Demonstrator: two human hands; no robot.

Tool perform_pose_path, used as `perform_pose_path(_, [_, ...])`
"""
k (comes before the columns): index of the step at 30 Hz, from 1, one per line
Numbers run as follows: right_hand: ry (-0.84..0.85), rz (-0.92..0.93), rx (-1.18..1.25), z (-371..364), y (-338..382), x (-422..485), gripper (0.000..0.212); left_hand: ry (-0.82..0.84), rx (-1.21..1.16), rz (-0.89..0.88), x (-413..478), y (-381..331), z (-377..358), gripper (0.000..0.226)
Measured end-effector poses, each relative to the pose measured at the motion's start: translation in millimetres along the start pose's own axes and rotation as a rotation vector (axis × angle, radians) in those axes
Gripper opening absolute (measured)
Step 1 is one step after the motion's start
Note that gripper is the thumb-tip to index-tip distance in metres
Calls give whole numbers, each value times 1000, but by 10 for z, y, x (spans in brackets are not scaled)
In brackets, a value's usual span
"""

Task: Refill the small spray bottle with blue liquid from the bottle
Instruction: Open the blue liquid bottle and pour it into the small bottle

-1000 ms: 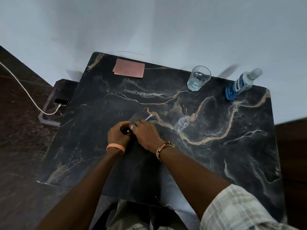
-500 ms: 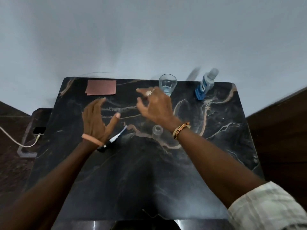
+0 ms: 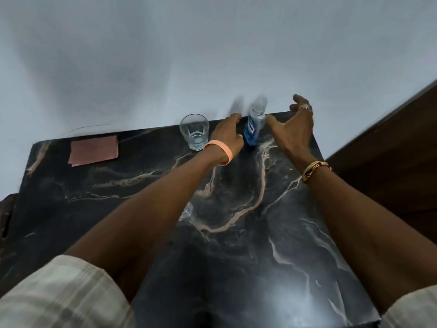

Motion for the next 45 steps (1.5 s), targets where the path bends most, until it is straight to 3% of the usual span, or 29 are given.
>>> perform_pose_path(7, [214,-52,-14,-558,-308,61,93,21,-249,163,353,122,-408,56])
perform_pose_path(10, [284,-21,32,-750,-307,63,74,7,-345,160,430,116,-475,57])
perform_pose_path(13, [235,-5,56,-783,-289,56,50,-38,-444,175,457,123,-480,56])
perform_pose_path(19, [143,10,38,-565,-208,-97,40,-83,-570,217,306,123,-370,39])
perform_pose_path(26, [143,-3,28,-47,-167,-640,53,-31,-646,238,-314,-97,-266,28])
perform_pose_path(32, [156,13,25,274,-248,-1260,45,52,-662,297,-900,-65,-434,31])
perform_pose_path(37, [218,33,-20,400,-377,-1656,39,104,-630,326,-1239,72,-638,28])
perform_pose_path(45, [266,-25,-42,374,-620,-1901,50,108,-557,289,-1448,213,-879,40])
Point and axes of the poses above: each hand's wrist, its own x-axis towards the middle knuckle, its own z-axis out of the back of the hand, y = z × x, the point moved 8 cm from there along x, towards the middle knuckle, and after that the axes turned 3 degrees about z, right-handed, at the moved point
